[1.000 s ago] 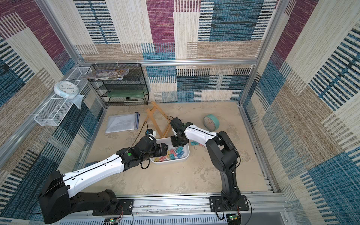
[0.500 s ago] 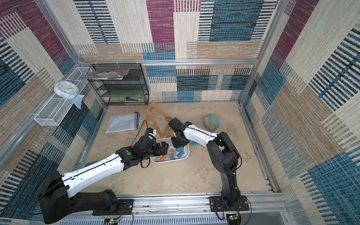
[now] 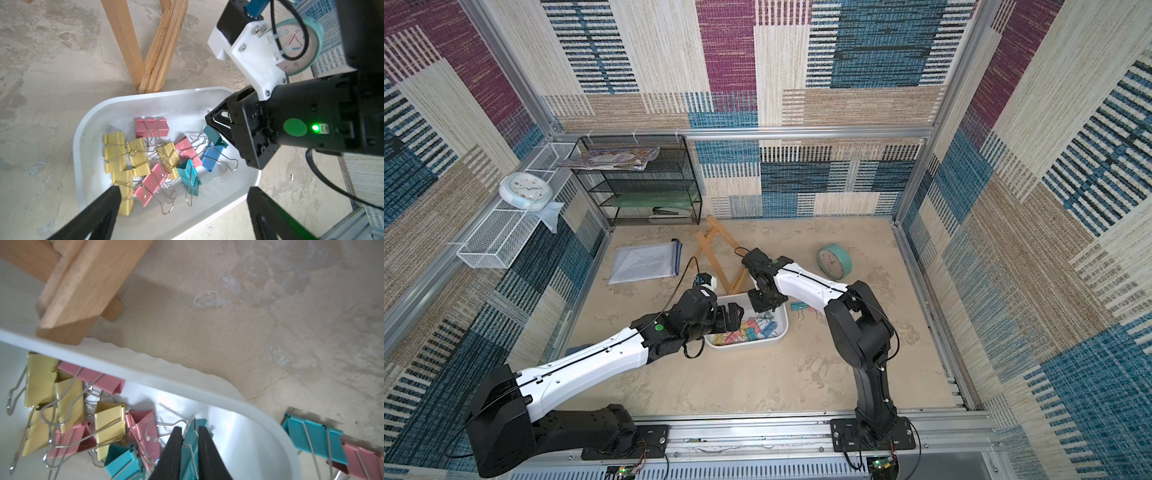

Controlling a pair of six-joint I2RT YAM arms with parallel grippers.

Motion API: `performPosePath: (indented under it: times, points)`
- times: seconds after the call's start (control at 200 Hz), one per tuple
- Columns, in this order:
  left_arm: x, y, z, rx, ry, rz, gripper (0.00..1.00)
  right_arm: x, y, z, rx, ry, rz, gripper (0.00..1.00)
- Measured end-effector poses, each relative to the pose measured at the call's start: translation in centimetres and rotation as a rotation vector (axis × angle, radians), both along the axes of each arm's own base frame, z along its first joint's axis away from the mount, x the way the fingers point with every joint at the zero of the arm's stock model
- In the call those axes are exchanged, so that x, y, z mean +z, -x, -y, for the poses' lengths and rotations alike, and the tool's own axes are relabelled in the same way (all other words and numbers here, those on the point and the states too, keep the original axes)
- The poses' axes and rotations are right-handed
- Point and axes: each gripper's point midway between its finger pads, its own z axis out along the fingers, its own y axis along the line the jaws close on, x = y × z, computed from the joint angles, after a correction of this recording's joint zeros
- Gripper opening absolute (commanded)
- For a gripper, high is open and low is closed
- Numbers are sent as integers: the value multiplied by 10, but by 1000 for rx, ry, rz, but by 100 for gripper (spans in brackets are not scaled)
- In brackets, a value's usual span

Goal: Take out the binder clips from the storage box
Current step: Pick up the binder clip from the storage box.

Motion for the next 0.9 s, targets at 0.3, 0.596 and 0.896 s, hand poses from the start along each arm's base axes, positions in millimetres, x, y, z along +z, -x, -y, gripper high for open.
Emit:
performPosePath:
  times: [0.3,0.596,0.896]
  points:
    - [-2,-1,2,-2,-4,-7,99,16,1,3,-25,-26,36,5]
    - [-3,-1,2,-4,-5,-7,99,29,-2,4,-48,-20,86,0]
    - [3,1,12,-50,33,-6,99,105,-9,31,-99,-82,378,0]
